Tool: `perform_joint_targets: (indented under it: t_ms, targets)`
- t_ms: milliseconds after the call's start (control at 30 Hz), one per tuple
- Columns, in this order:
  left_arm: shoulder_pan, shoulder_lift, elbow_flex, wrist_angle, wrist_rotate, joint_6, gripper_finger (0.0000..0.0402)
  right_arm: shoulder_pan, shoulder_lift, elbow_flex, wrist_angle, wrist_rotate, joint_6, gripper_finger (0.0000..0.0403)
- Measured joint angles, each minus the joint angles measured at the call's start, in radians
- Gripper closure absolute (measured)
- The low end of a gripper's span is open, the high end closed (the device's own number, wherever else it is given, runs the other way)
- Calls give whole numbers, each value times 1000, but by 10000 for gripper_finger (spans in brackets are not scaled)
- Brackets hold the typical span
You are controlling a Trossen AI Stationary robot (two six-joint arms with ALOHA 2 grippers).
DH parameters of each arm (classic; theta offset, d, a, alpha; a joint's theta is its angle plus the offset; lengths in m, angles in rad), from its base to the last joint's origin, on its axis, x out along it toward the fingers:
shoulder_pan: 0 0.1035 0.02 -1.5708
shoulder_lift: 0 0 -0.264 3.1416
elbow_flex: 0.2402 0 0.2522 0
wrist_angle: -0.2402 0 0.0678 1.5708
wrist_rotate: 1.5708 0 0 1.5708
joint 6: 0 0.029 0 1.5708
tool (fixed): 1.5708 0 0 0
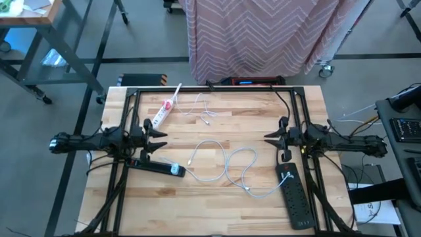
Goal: Plug in charger cables
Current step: Return to Home Position
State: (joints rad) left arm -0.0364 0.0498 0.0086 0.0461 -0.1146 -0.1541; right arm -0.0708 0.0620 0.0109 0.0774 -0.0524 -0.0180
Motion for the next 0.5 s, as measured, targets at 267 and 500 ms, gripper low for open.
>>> perform_joint_targets:
  t_ms: [267, 500]
  targets:
    - [0, 53, 0, -3, 0, -12, 242, 0, 0, 0, 6, 0, 45, 349]
    - [0, 80, 23, 0, -5, 26, 235, 0, 0, 0, 10, 1, 20, 354]
